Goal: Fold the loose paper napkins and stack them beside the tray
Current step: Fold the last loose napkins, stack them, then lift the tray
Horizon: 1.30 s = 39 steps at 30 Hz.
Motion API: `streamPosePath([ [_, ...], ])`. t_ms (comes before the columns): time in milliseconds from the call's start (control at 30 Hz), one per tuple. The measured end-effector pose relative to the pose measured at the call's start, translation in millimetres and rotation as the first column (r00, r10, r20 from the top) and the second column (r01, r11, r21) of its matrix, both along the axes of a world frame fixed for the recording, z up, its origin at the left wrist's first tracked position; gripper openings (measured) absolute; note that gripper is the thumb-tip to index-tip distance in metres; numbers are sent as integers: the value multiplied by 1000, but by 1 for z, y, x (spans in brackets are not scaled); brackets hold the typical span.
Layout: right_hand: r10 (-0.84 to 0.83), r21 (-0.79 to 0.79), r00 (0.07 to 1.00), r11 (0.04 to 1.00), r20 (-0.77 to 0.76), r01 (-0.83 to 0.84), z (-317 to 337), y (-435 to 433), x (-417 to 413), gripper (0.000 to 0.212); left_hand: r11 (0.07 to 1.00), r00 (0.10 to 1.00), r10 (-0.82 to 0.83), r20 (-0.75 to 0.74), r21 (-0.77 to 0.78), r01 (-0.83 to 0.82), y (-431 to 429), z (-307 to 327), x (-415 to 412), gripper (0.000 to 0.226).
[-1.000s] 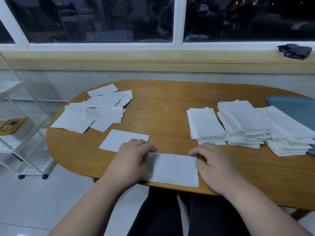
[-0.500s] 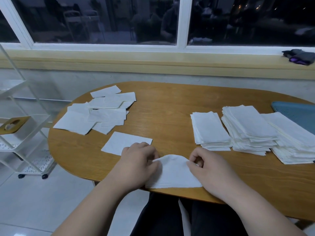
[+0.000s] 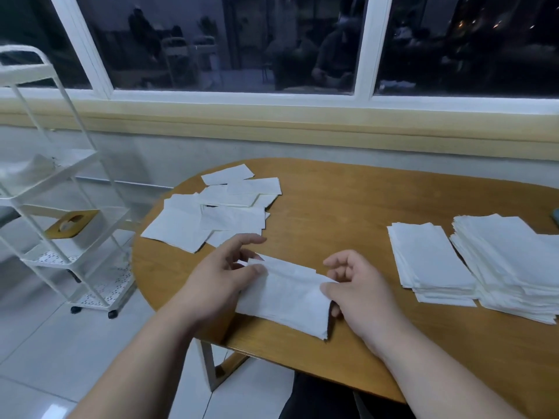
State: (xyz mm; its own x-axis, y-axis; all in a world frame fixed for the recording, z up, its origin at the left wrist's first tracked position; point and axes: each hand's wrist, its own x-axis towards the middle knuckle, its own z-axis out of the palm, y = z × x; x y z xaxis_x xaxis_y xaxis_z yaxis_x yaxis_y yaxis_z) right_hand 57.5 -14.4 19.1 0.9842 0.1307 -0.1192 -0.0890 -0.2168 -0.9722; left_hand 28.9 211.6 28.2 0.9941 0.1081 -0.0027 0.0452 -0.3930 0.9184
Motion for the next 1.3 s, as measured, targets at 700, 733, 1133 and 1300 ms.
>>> streamPosePath([
  [700, 34, 189, 997, 982, -66, -21, -5, 30, 21, 33, 971, 998, -1, 58, 239, -13, 30, -6, 38, 23],
  [733, 51, 170, 997, 985, -65, -40, -5, 31, 21, 33, 964, 998, -4, 61, 267, -12, 31, -3, 42, 22],
  [1133, 163, -512, 963, 858, 213, -32, -21, 35, 35, 22, 860, 995, -98, -10, 502, 90, 29, -18, 81, 25],
  [1300, 268, -681, 927, 732, 263, -18, -27, 39, 36, 30, 804, 983, -170, 72, 587, 96, 32, -38, 81, 22],
])
